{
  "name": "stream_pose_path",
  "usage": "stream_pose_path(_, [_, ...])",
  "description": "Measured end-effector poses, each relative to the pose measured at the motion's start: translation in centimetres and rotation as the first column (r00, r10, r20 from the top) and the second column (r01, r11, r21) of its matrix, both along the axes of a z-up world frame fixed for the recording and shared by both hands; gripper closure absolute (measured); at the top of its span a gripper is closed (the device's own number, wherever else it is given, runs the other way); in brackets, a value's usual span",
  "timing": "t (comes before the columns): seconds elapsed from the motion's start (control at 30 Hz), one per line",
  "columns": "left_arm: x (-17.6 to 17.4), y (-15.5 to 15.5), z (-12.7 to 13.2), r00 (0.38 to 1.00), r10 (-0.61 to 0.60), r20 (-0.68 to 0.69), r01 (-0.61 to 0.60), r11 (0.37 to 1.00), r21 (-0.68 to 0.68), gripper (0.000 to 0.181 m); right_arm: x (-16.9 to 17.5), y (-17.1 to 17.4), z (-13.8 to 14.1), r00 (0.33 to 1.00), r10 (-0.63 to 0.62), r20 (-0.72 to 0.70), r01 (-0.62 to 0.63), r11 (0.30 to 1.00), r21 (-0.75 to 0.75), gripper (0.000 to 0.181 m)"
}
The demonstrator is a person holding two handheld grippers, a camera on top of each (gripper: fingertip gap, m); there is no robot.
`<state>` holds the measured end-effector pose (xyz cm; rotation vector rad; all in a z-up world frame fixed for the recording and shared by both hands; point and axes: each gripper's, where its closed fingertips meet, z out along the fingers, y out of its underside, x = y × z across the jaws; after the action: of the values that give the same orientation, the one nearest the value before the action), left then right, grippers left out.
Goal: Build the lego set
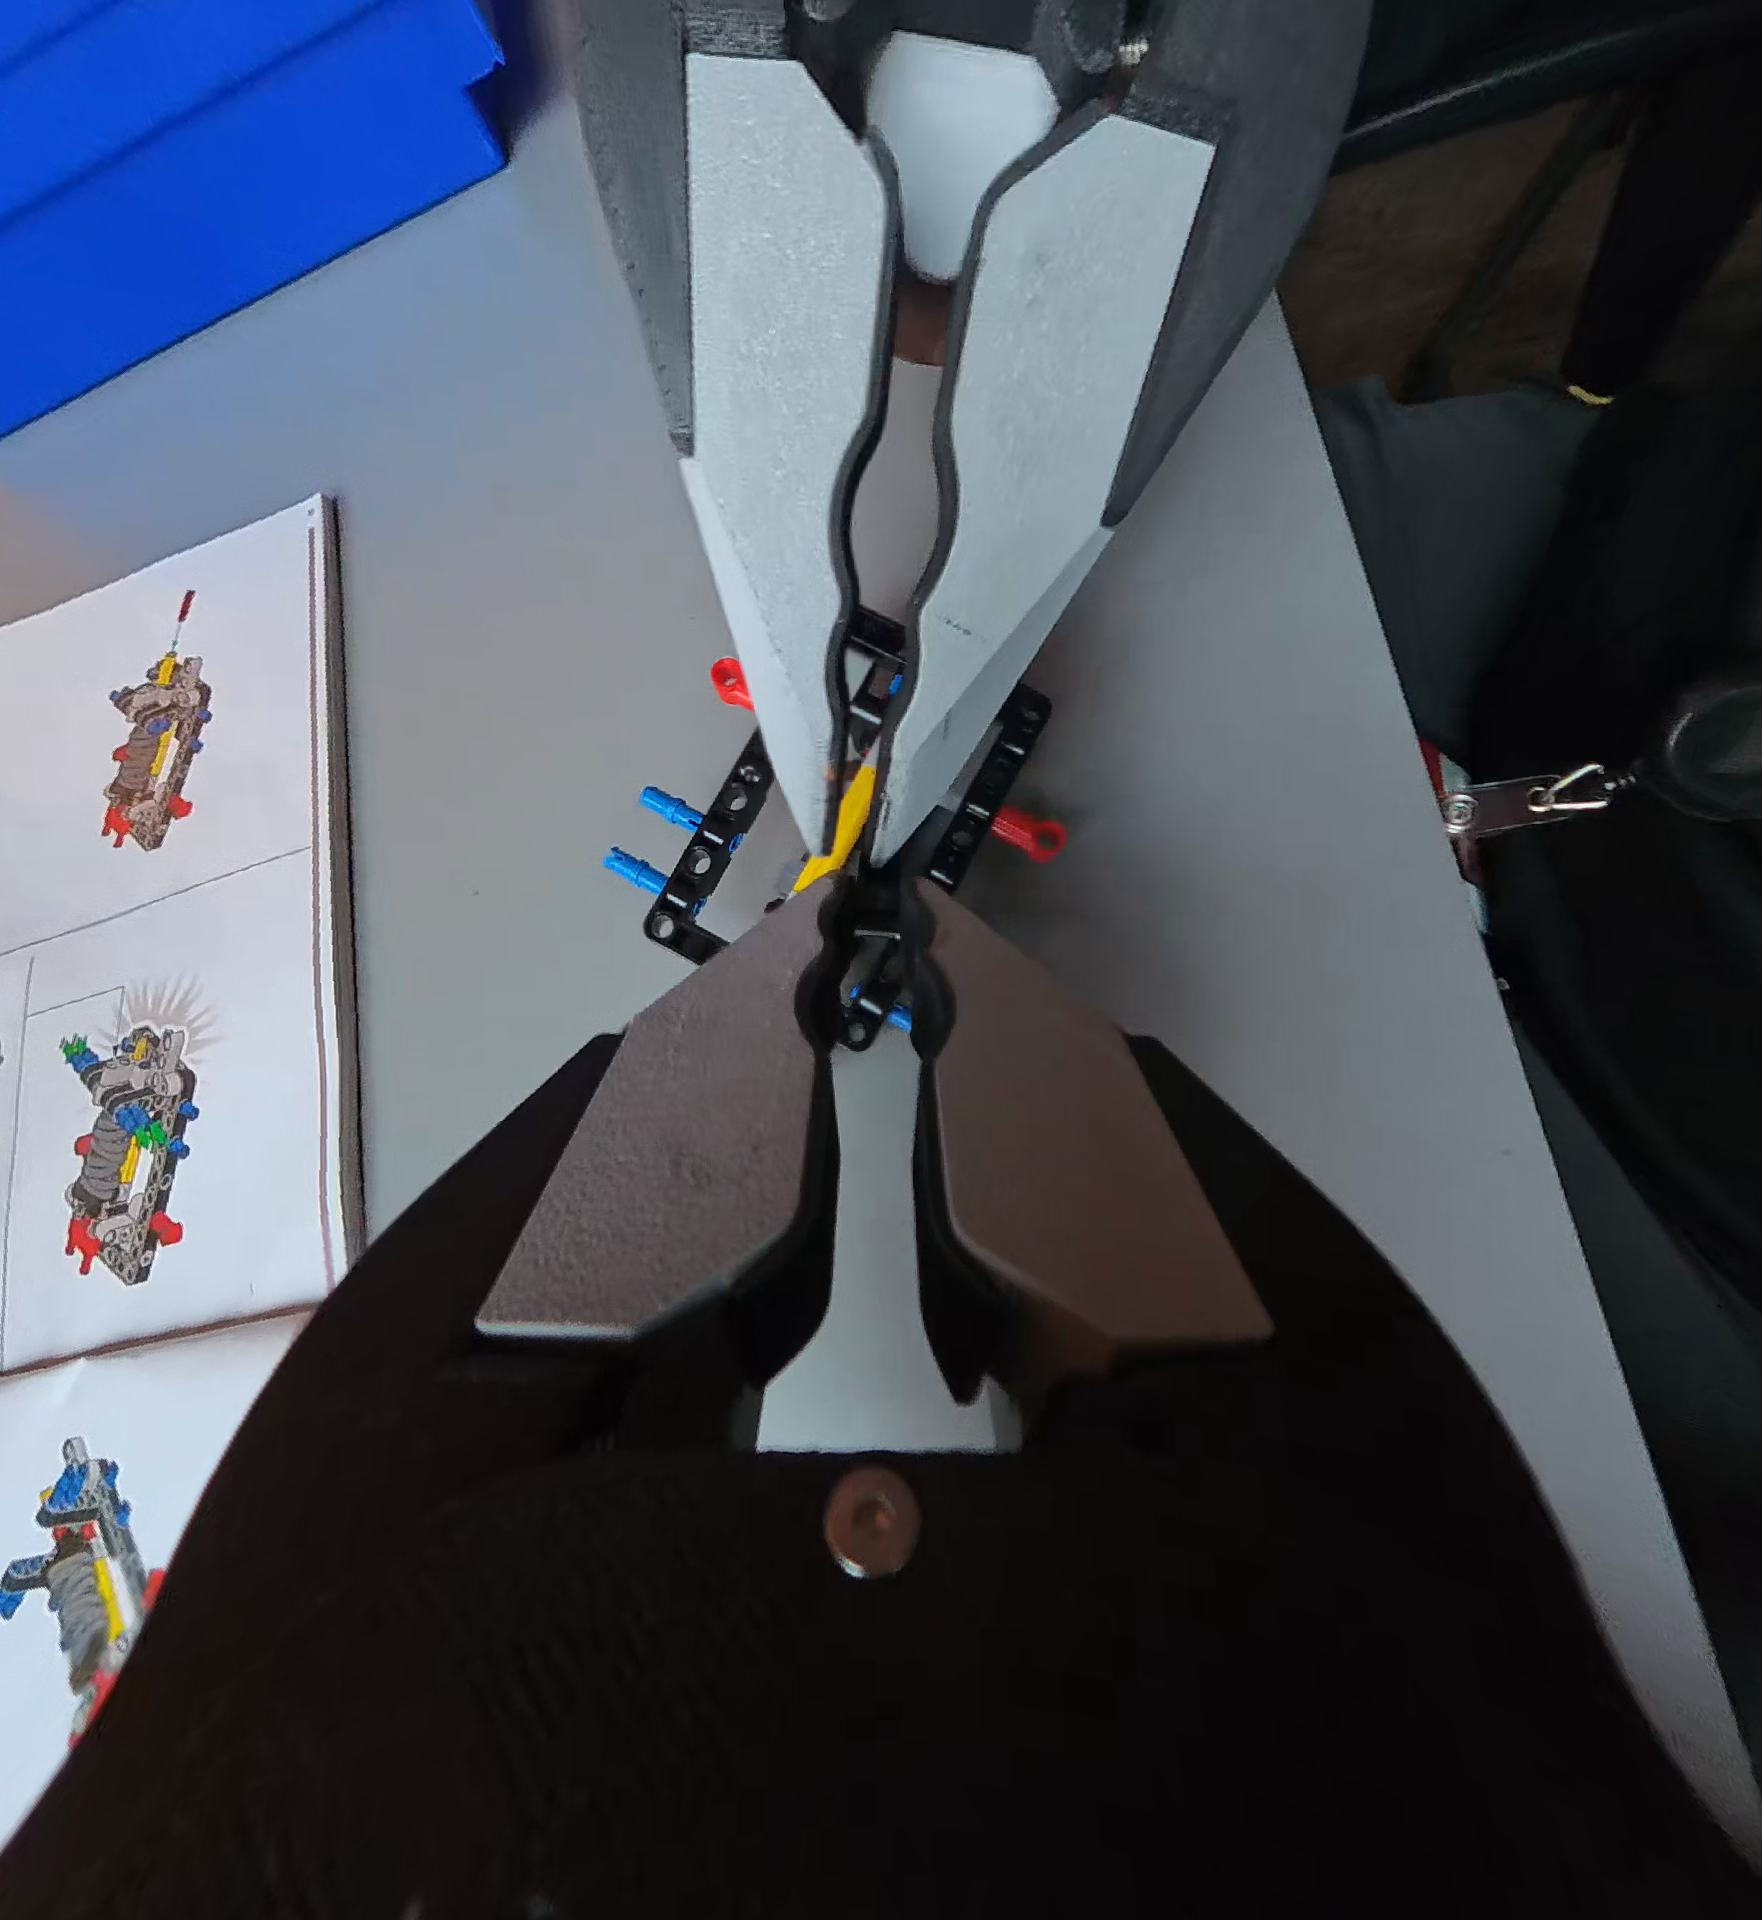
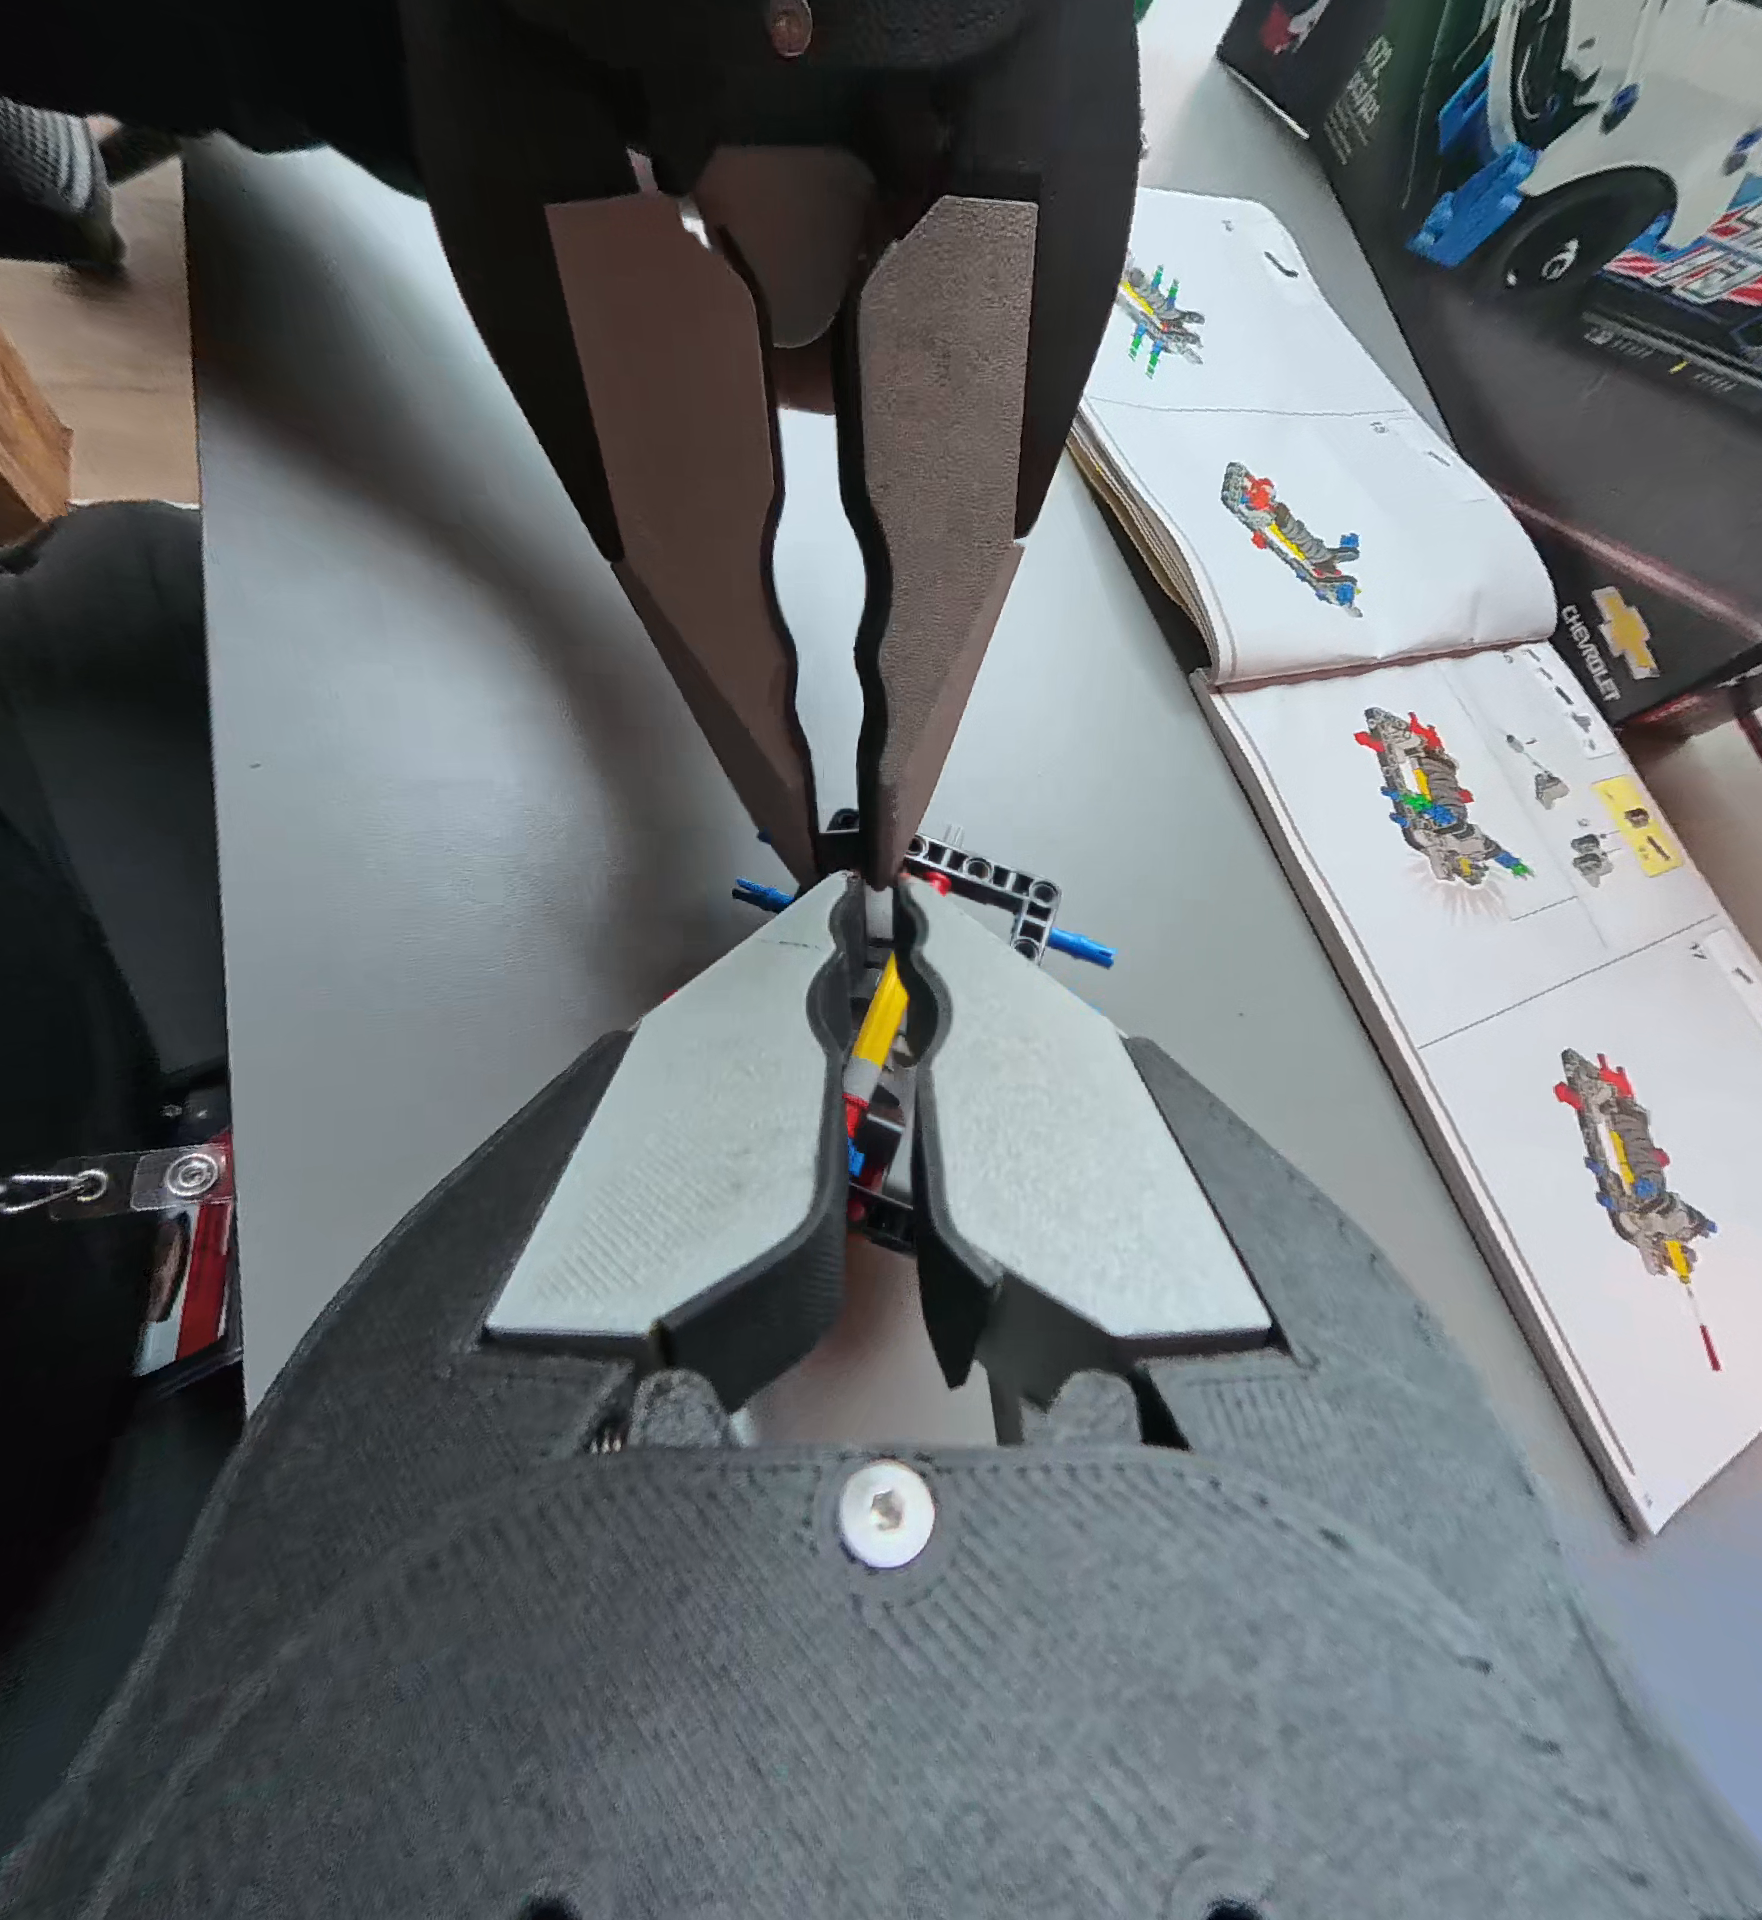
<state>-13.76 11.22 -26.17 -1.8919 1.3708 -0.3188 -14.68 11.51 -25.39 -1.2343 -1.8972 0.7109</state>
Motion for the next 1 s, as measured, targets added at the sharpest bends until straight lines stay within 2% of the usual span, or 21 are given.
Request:
stream_pose_path(0.17, [-0.2,0.5,-0.4,0.995,-0.074,-0.06,0.072,0.996,-0.043,0.176,-0.2,0.4,-0.5,0.999,-0.03,0.033,0.032,0.997,-0.072,0.181])
stream_pose_path(0.23, [-0.2,0.5,-0.6,0.99,-0.121,-0.075,0.116,0.991,-0.07,0.175,-0.1,0.5,-0.7,0.998,-0.042,0.044,0.045,0.996,-0.075,0.172])
stream_pose_path(0.4, [-0.3,1.3,-0.8,0.982,-0.165,-0.095,0.158,0.984,-0.077,0.175,0.0,1.0,-1.6,0.993,-0.078,0.09,0.085,0.993,-0.077,0.177])
stream_pose_path(0.53, [-0.4,1.9,-0.7,0.994,-0.106,-0.037,0.102,0.99,-0.095,0.174,0.0,1.6,-1.8,0.988,-0.119,0.095,0.128,0.988,-0.085,0.177])
stream_pose_path(0.63, [-1.9,2.5,-0.3,0.998,-0.018,0.054,0.024,0.993,-0.113,0.156,0.3,1.8,-1.9,0.984,-0.136,0.112,0.151,0.978,-0.141,0.177])
stream_pose_path(0.7, [-2.9,2.5,-0.9,0.99,0.042,0.135,-0.013,0.977,-0.214,0.136,0.4,1.8,-1.7,0.983,-0.149,0.111,0.167,0.971,-0.174,0.177])
stream_pose_path(0.73, [-3.4,2.7,-1.5,0.985,0.071,0.154,-0.028,0.964,-0.264,0.136,0.5,1.9,-1.6,0.981,-0.158,0.109,0.176,0.967,-0.184,0.177])
stream_pose_path(0.87, [-3.8,3.4,-3.1,0.982,0.045,0.185,0.014,0.952,-0.305,0.145,0.7,1.9,-1.7,0.978,-0.172,0.117,0.191,0.966,-0.176,0.178])
stream_pose_path(1.0, [-3.4,4.1,-2.1,0.961,-0.005,0.276,0.109,0.925,-0.364,0.138,1.0,1.8,-1.9,0.974,-0.186,0.128,0.208,0.96,-0.186,0.178])
